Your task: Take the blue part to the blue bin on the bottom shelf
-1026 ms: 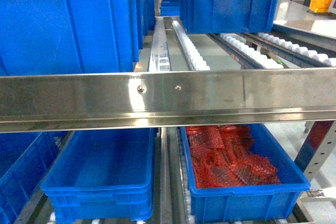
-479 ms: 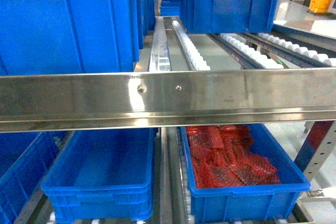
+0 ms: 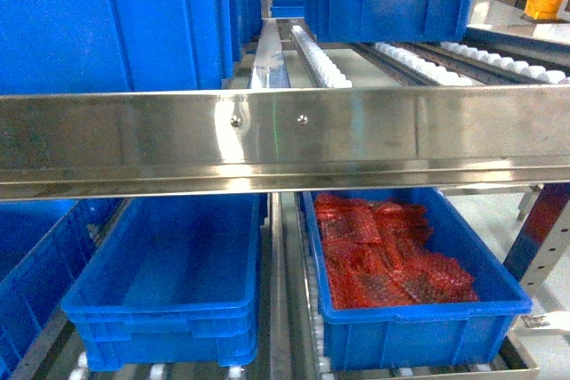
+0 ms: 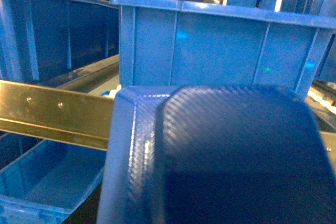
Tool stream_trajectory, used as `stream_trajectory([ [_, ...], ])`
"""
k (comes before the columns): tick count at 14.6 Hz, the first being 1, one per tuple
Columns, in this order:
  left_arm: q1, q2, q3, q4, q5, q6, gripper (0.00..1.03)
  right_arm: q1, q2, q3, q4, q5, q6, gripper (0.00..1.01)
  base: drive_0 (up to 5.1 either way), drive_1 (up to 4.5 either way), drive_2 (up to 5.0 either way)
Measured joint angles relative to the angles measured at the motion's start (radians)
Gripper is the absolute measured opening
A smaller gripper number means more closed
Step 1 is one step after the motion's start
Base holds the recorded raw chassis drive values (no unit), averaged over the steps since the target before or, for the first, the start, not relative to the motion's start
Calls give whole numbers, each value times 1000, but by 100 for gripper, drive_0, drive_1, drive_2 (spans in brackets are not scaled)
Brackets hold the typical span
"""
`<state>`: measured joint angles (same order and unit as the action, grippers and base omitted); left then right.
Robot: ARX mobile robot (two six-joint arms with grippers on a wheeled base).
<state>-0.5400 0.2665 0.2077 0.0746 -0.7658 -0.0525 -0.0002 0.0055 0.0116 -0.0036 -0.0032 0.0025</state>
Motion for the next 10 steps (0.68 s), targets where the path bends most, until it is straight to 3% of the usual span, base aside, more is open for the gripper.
stream_trajectory([
  [10, 0, 1, 0, 0, 1, 0, 43, 0, 0, 0, -1, 3, 0, 98, 0, 0, 0],
])
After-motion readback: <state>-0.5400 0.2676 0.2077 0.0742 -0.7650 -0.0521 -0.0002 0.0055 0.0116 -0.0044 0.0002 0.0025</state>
